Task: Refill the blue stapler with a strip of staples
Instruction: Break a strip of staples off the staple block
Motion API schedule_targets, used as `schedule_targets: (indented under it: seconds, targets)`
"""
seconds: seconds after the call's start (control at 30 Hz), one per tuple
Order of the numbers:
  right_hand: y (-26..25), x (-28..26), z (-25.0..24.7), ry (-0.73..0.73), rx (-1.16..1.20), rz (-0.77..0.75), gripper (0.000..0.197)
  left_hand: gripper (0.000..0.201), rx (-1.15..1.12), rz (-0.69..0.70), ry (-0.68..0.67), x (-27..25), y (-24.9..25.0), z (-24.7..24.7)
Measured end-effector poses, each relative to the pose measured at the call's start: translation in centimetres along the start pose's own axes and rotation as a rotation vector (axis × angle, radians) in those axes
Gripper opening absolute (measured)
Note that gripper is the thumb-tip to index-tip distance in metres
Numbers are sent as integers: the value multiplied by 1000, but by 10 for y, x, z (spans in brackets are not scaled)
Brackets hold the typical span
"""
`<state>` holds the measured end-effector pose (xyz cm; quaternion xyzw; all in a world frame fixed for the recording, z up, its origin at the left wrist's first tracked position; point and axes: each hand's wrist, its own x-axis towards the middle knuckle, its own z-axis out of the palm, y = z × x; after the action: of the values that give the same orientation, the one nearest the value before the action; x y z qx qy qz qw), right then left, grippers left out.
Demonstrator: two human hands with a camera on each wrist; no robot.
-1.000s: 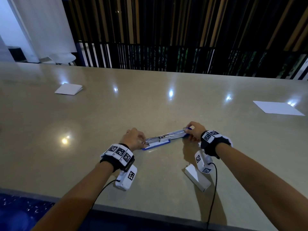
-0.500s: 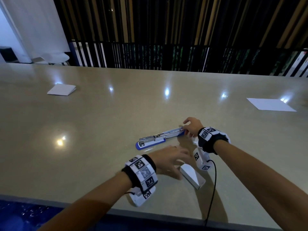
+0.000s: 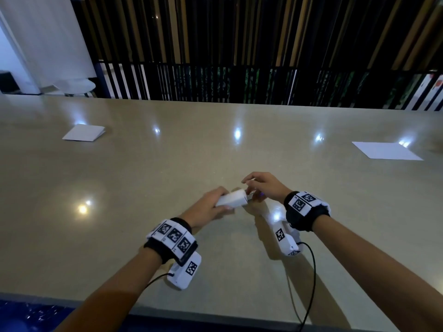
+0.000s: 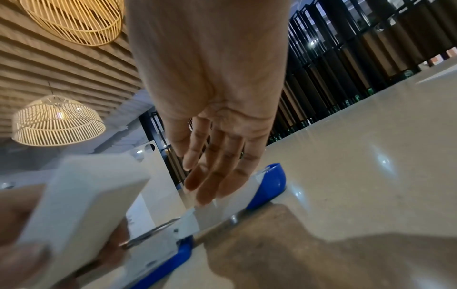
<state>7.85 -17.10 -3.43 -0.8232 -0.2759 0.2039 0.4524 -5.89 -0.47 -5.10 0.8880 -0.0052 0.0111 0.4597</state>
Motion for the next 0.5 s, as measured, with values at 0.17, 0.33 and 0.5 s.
schedule_targets:
  seconds: [0.17,0.33,0.5]
  targets:
    - [-14,-2,24,-145,272,-92,30,32,-42,14,277,7,-13,-21]
    - [-24,2,45,-22,293,-271,40,23,-84,64,332,10,-14,-27]
    - [-31,5,50,66,289,-337,34,35,-97,25,334,9,-19,-26]
